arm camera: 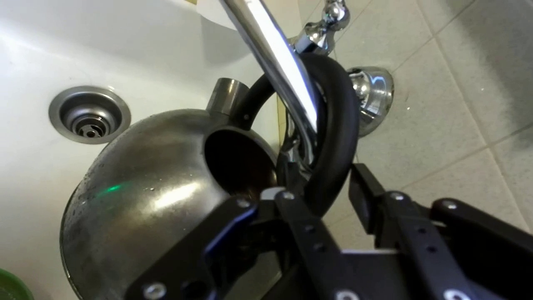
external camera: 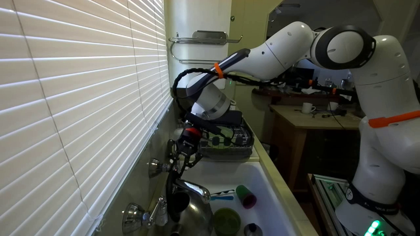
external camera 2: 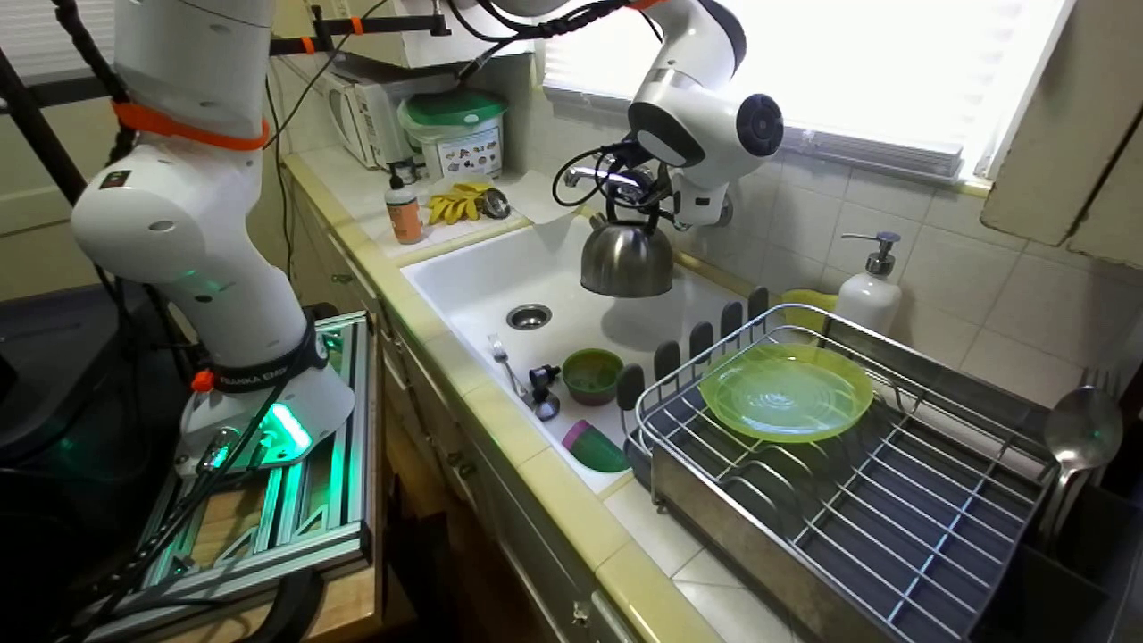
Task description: Remove the kettle from the faucet and put it in the sink.
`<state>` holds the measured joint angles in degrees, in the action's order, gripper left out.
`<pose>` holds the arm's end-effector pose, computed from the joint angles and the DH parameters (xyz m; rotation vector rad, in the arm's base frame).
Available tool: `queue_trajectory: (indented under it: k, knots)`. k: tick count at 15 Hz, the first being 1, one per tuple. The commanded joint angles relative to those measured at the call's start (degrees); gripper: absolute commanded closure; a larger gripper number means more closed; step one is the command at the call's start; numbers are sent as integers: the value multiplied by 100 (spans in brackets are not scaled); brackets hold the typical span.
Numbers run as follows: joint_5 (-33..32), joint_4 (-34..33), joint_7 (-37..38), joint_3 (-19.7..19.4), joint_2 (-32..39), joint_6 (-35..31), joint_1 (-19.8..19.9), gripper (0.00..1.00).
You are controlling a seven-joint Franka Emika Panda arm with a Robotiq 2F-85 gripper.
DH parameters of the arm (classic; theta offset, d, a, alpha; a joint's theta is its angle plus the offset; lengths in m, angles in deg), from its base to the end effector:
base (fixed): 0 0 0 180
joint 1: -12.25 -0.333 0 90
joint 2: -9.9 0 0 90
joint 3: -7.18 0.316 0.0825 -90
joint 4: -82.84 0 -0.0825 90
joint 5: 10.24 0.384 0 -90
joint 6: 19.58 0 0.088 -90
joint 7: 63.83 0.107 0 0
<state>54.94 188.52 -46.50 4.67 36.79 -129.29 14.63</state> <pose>0.6256 0.0130 0.2751 -1.8993 1.0795 0.5314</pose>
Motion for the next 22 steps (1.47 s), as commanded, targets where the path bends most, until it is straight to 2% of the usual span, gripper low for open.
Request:
queue_trajectory:
  k: [1,4,16,19,22]
  knots:
    - [-11,-295,219,21,233,277,21,81]
    - [8,-326,346,10,254,391,29,93]
    - [-20,-481,558,20,429,676,9,94]
    - [-35,-526,589,16,475,728,-1,88]
    - [-70,-589,642,17,525,837,-17,94]
